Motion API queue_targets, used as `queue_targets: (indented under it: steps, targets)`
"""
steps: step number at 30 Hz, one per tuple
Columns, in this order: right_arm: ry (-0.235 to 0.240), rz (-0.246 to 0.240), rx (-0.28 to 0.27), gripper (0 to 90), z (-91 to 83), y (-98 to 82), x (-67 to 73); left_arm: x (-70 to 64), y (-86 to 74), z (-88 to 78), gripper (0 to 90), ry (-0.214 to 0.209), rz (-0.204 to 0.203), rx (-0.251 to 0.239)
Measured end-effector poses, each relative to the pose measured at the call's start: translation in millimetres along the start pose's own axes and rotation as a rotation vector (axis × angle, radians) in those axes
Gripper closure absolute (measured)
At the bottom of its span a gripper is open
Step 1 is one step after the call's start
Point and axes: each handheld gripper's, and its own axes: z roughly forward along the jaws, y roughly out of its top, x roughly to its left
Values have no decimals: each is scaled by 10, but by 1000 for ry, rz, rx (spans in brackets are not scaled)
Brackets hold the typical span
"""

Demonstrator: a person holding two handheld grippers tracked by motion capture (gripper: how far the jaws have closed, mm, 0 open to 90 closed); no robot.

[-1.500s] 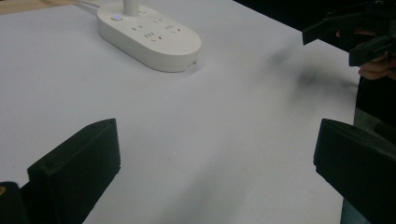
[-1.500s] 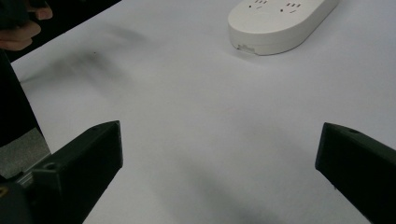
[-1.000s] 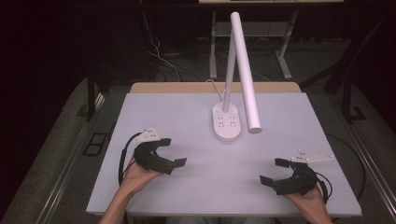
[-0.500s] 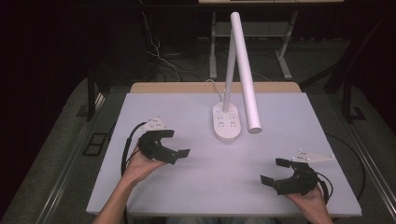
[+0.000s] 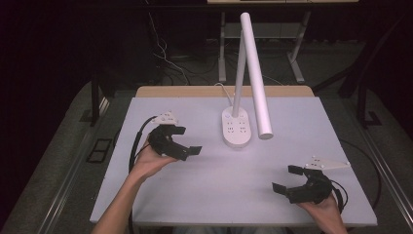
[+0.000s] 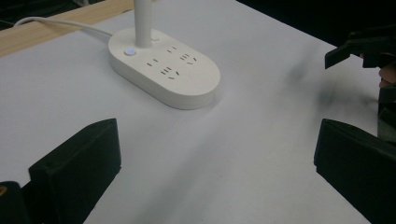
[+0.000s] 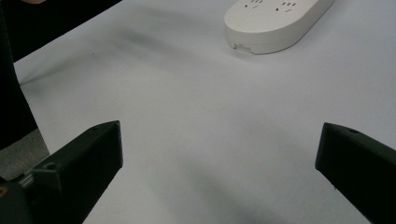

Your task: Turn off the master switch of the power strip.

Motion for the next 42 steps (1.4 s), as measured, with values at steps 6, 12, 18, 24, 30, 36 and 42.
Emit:
queue_targets:
  steps: [6, 12, 18, 24, 30, 36, 42]
  targets:
    - [0, -1, -4, 0, -6, 0, -3, 56, 103, 6, 0, 6, 8, 17]
    - [-1, -3, -2, 0, -1, 0, -14, 101, 181, 61, 0, 9, 17, 36]
    - [-3, -3, -5, 0, -7, -4, -17, 150, 258, 122, 0, 15, 30, 48]
    - [-3, -4, -6, 0, -10, -5, -18, 215, 330, 195, 0, 19, 32, 56]
    - [-4, -2, -8, 0, -16, -8, -22, 281, 401, 283, 0, 24, 27, 65]
    - [-4, -2, -3, 0, -10, -11, -13, 332, 479, 379, 0, 19, 33, 70]
    - [-2, -10, -2, 0, -1, -9, -8, 355, 572, 458, 0, 21, 47, 76]
